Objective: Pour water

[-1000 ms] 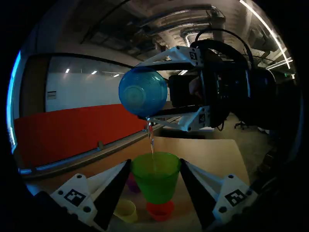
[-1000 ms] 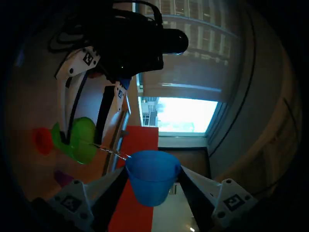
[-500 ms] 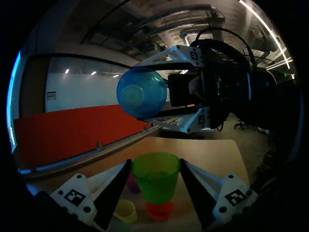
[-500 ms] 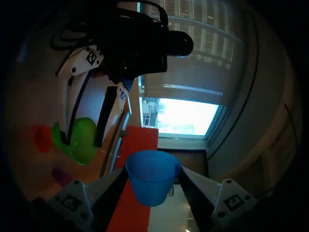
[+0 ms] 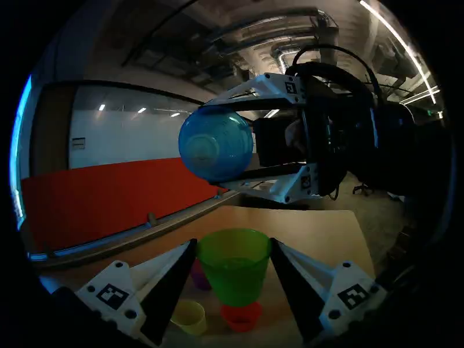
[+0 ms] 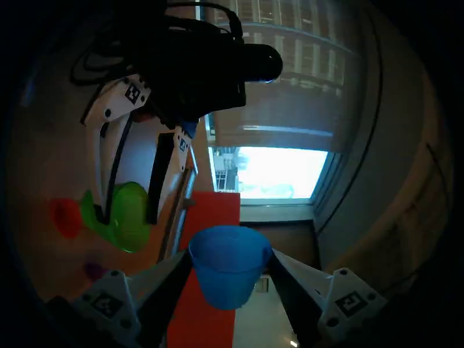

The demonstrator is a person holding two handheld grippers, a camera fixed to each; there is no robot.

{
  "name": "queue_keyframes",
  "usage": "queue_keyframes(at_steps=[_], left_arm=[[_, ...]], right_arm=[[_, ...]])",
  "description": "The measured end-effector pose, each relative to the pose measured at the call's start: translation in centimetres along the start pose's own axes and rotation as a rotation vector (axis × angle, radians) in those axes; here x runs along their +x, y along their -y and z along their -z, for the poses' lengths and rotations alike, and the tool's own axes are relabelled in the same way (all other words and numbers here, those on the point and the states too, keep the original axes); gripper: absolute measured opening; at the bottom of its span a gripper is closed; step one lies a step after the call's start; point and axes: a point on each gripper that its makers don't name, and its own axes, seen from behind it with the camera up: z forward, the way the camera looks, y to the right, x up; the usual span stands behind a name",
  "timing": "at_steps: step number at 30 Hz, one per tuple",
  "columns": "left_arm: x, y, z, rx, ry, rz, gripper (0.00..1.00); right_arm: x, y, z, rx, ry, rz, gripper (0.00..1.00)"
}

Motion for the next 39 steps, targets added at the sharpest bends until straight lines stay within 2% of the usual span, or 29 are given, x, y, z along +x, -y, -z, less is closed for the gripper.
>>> queue_keyframes(at_steps=[5,14,23,33,39], left_arm=[[0.0,0.1,0.0,0.002,0.002,-0.002,0.9],[0.1,0.1,0.2,0.005,0.001,-0.003,0.9],[0.5,0.1,0.1,0.012,0.0,-0.005,0.9],[0.5,0.2,0.2,0.015,0.008,-0.01,0.9],[0.6,0.3,0.2,0.016,0.009,-0.007,0.9]], right_arm=[[-0.6,0.1,0.3,0.001,0.005,-0.114,0.91],[-1.8,0.4,1.3,0.0,0.019,-0.389,0.91],[-2.3,1.3,2.4,0.011,0.024,-0.706,0.91],[-2.9,2.2,3.7,0.062,0.017,-1.079,0.91],[-3.1,3.2,4.2,0.107,0.016,-1.25,0.91]])
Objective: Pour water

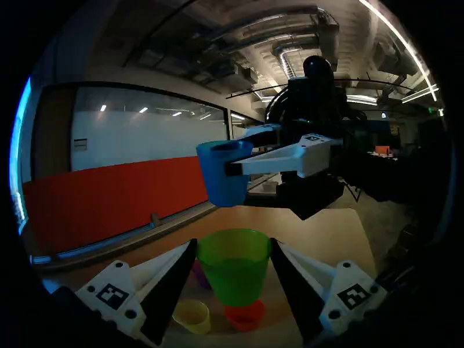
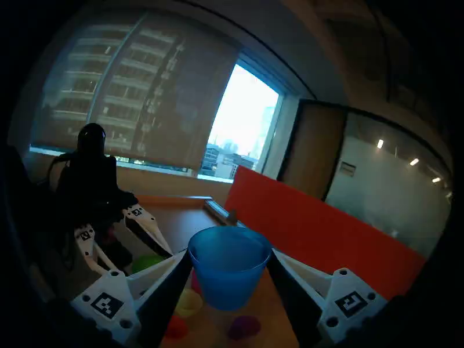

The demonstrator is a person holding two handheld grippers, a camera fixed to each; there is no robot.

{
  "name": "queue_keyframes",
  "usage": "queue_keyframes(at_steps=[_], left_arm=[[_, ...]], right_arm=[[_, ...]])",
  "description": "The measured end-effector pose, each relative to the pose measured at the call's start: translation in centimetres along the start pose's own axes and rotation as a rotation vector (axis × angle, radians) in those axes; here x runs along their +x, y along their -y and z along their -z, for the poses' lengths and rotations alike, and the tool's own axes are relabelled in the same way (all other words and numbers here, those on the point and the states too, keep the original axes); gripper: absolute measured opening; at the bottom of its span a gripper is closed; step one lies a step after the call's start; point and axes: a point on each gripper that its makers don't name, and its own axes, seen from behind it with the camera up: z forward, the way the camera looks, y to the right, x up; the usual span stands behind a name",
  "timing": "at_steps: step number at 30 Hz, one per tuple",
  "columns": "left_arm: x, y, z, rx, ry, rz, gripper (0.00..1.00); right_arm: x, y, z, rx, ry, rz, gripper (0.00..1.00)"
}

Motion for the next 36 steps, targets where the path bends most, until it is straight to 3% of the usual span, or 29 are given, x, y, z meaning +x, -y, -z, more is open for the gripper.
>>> queue_keyframes(at_steps=[5,14,36], left_arm=[[0.0,0.1,0.0,0.0,0.002,0.006,0.9],[-1.0,0.4,0.3,-0.002,0.038,-0.007,0.9],[-8.7,2.5,1.0,0.016,0.236,-0.031,0.9]], right_arm=[[-0.2,-0.2,0.3,0.008,-0.005,-0.059,0.91],[-2.2,-0.3,0.7,0.006,0.036,-0.077,0.91],[-10.7,-0.4,1.1,0.021,0.167,-0.11,0.91]])
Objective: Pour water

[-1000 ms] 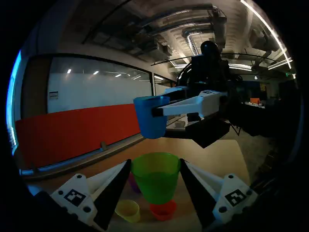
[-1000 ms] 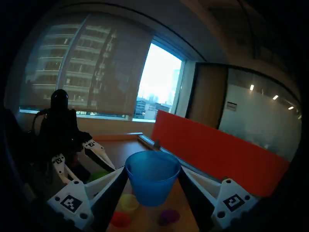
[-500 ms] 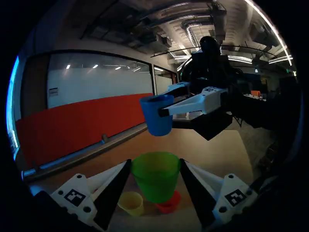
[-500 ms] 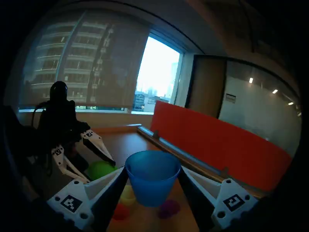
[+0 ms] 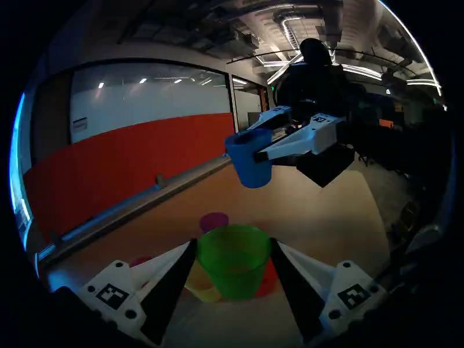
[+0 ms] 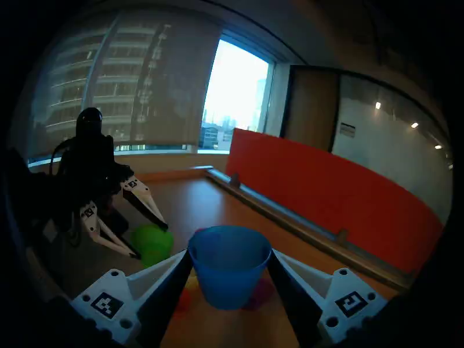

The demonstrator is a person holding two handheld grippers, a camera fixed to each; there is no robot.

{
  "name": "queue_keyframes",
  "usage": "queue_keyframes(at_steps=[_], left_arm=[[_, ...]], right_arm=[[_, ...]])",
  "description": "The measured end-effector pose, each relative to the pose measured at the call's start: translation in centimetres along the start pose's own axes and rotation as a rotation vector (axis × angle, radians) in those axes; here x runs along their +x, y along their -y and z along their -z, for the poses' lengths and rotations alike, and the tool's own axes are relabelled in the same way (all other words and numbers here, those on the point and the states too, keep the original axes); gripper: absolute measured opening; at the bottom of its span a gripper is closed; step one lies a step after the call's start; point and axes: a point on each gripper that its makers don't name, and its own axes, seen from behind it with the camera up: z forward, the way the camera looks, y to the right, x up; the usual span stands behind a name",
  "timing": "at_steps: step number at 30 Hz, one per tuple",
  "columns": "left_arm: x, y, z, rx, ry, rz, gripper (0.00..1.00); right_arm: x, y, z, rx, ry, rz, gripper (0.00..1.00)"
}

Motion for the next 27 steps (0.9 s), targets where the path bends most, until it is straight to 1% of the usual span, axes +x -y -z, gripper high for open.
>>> queue_keyframes(at_steps=[6,15,23,27], left_arm=[[-2.0,0.2,-0.2,-0.002,0.052,0.0,0.9],[-4.6,0.5,-0.3,-0.001,0.109,0.008,0.9],[-6.8,0.4,-0.1,-0.005,0.152,0.013,0.9],[-7.9,0.2,-0.1,-0.007,0.172,0.017,0.9]], right_arm=[[-2.7,0.1,-0.6,0.015,0.06,0.001,0.91],[-5.7,0.2,-1.7,0.036,0.121,-0.008,0.91],[-9.0,-0.1,-2.7,0.052,0.181,-0.036,0.91],[-10.1,-0.2,-3.0,0.056,0.197,-0.039,0.91]])
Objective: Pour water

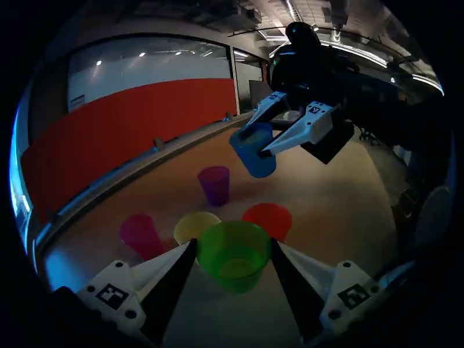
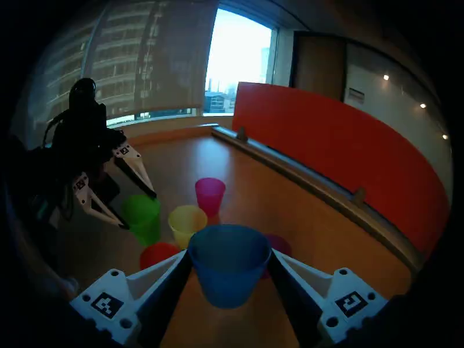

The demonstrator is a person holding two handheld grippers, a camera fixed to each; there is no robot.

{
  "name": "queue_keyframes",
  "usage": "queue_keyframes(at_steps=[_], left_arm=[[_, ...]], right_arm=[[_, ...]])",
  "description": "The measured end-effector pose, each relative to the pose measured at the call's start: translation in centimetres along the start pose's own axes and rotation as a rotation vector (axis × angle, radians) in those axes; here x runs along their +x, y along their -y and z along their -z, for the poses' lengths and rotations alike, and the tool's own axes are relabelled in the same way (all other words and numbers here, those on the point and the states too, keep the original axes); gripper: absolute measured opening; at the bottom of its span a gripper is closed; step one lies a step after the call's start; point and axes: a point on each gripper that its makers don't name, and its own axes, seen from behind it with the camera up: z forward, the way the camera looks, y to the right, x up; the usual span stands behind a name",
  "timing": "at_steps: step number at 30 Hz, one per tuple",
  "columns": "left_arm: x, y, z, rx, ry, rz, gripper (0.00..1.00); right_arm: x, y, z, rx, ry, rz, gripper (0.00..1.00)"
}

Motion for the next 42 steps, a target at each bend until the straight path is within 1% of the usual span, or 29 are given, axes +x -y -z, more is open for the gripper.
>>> queue_keyframes(at_steps=[9,17,26,32,42], left_arm=[[-1.8,-0.2,-0.7,-0.002,0.027,0.006,0.9],[-3.0,-0.3,-1.3,-0.001,0.042,0.005,0.9],[-3.4,-0.2,-1.7,-0.003,0.032,0.031,0.9],[-3.6,-0.2,-1.5,-0.005,0.017,0.04,0.9],[-3.8,-0.4,-1.5,-0.013,0.009,0.028,0.91]], right_arm=[[-1.5,-0.1,-0.8,0.007,0.022,-0.006,0.91],[-2.3,0.0,-1.1,0.012,0.033,-0.002,0.91],[-2.4,0.5,-1.7,0.021,0.039,-0.004,0.91],[-3.0,0.6,-2.1,0.023,0.047,-0.011,0.91],[-5.0,0.5,-3.0,0.016,0.075,-0.018,0.91]])
